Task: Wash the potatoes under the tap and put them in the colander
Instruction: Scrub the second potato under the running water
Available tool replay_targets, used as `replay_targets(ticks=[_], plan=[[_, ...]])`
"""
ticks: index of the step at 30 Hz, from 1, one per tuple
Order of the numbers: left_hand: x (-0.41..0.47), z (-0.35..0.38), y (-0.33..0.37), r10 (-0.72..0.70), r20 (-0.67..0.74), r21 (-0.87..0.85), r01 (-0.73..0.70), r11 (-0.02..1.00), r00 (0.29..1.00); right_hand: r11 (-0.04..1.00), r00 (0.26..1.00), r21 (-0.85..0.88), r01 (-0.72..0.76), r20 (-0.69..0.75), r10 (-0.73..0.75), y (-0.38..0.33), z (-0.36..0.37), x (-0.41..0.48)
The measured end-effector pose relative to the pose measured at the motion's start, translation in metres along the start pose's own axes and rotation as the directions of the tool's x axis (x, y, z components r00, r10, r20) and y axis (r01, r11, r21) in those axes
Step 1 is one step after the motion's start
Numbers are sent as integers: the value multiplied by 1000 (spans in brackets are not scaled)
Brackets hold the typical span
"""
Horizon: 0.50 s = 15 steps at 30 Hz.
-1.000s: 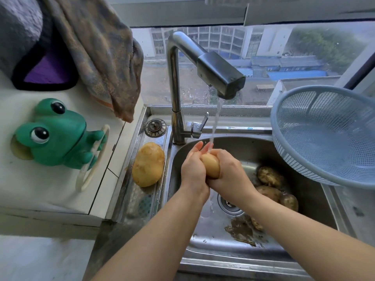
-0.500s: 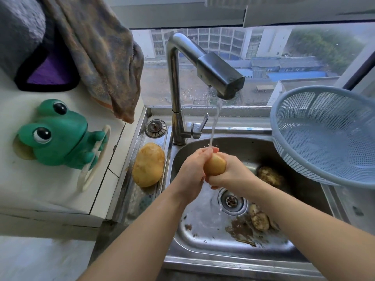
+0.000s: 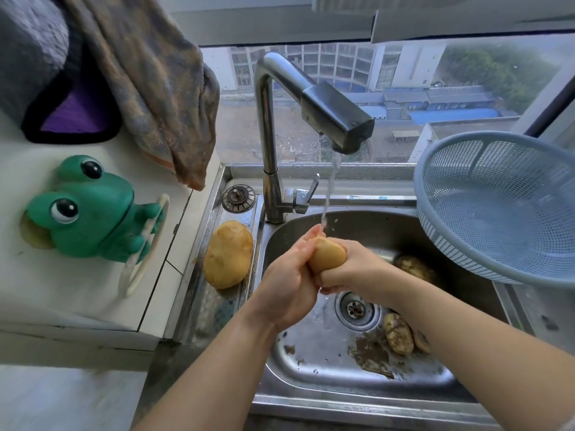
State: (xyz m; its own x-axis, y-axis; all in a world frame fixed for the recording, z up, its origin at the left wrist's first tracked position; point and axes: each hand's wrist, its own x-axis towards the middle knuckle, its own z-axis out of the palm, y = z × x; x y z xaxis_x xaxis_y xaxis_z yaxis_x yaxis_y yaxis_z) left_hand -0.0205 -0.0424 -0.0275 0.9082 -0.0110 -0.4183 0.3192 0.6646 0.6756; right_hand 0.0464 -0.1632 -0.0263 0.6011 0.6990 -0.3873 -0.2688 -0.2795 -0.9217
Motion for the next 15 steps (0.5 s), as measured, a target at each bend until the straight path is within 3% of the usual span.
replay_targets(ticks=[4,7,11,13,15], plan=[[2,-3,2,19,25,68,-20,997,1000,1000,1000,3,-12,-2,12,1,0,3],[10,-1,3,39,-46,137,-33,990,998,984,994,-171,41,-92,-57,-1,1,6],[25,14,0,151,-243,258,-86,962,958,884,962,-447,136,-155,-226,1,6,8],[29,19,-1,166,-293,232,-99,968,941,883,952,-449,139,-185,-245,1,5,8],[27,20,3,124,-255,127,-94,987,959,897,947,-419,141,-206,-245,-1,2,8]])
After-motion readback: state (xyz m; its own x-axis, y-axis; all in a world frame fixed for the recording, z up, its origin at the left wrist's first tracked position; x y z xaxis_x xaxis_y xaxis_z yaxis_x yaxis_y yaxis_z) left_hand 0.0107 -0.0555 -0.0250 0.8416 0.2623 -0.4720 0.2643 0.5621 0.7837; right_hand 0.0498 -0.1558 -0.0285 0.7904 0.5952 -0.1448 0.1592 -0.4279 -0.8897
